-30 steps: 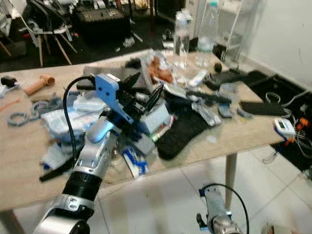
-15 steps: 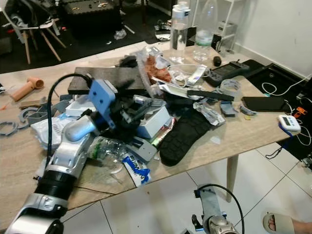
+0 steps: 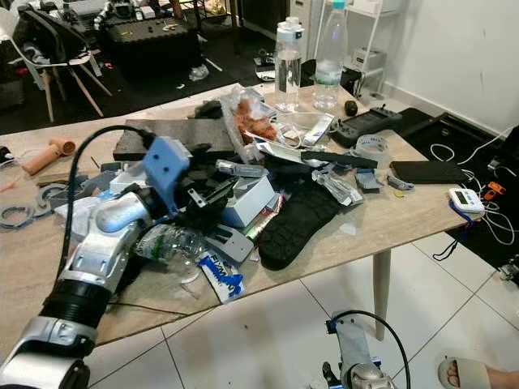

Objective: Picking trash to rubbish bin

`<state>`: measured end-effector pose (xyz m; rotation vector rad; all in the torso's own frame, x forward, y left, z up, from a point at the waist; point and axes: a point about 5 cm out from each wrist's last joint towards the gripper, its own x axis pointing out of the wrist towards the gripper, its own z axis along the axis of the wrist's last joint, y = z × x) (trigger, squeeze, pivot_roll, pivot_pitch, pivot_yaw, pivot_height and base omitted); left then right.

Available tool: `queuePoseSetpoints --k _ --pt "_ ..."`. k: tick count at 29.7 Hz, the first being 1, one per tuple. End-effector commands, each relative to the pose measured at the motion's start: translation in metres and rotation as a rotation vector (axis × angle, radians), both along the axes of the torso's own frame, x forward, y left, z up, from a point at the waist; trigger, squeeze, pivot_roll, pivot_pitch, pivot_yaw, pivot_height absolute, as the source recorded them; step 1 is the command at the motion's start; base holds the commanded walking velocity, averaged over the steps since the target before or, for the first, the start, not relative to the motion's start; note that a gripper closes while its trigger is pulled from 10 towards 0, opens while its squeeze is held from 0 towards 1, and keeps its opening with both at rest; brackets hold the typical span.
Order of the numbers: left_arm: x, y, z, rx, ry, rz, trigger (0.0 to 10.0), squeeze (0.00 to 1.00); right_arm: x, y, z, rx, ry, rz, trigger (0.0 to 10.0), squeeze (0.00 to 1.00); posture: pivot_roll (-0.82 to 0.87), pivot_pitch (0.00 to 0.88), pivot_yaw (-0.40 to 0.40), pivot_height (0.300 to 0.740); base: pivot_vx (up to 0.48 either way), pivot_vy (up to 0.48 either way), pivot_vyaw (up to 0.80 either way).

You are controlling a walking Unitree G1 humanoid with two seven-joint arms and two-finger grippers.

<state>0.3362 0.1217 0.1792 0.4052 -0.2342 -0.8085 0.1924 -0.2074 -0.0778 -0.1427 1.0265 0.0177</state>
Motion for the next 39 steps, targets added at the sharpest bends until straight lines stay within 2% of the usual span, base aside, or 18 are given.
queuePoseSetpoints --k 1,5,11,13,15,17,21,29,31,39 --pt "0.0 -0.002 -0.006 0.028 0.026 -0.006 10.0 0.0 -0.002 0.002 -0.001 0.001 0.011 0.004 10.0 0.0 -0.07 0.023 0.046 0.74 0.0 0.0 0.0" --pt "-0.001 -0.002 -0.019 0.106 0.052 0.015 10.0 0.0 -0.002 0.002 -0.001 0.002 0.01 0.002 10.0 0.0 -0.07 0.024 0.046 0.74 0.0 0.0 0.0" --pt "0.003 0.002 -0.021 0.124 0.045 0.064 10.0 0.0 -0.002 0.002 -0.002 0.002 0.012 0.002 10.0 0.0 -0.07 0.024 0.044 0.74 0.0 0.0 0.0" --pt "0.005 0.002 -0.018 0.098 0.029 0.084 10.0 0.0 -0.003 0.002 -0.002 0.002 0.013 0.004 10.0 0.0 -0.07 0.024 0.044 0.74 0.0 0.0 0.0" --pt "0.006 0.001 -0.001 -0.013 -0.019 0.089 10.0 0.0 -0.002 0.003 -0.002 0.004 0.013 0.005 10.0 0.0 -0.07 0.025 0.043 0.74 0.0 0.0 0.0" --pt "0.005 0.001 0.01 -0.076 -0.047 0.082 10.0 0.0 -0.002 0.004 -0.002 0.005 0.013 0.007 10.0 0.0 -0.07 0.024 0.042 0.74 0.0 0.0 0.0" --pt "0.005 0.006 0.008 0.031 -0.059 0.079 10.0 0.0 -0.002 0.004 -0.002 0.005 0.015 0.01 10.0 0.0 -0.07 0.023 0.043 0.74 0.0 0.0 0.0" --pt "0.001 0.021 -0.005 0.123 0.004 0.059 10.0 0.0 -0.004 0.006 -0.003 0.008 0.02 0.009 10.0 0.0 -0.07 0.024 0.047 0.74 0.0 0.0 0.0" --pt "0.003 0.03 -0.012 0.175 0.029 0.096 10.0 0.0 -0.005 0.006 -0.003 0.008 0.021 0.01 10.0 0.0 -0.07 0.026 0.047 0.74 0.0 0.0 0.0" --pt "0.006 0.041 -0.019 0.194 0.086 0.165 10.0 0.0 -0.006 0.005 -0.004 0.005 0.025 0.016 10.0 0.0 -0.07 0.023 0.044 0.74 0.0 0.0 0.0"
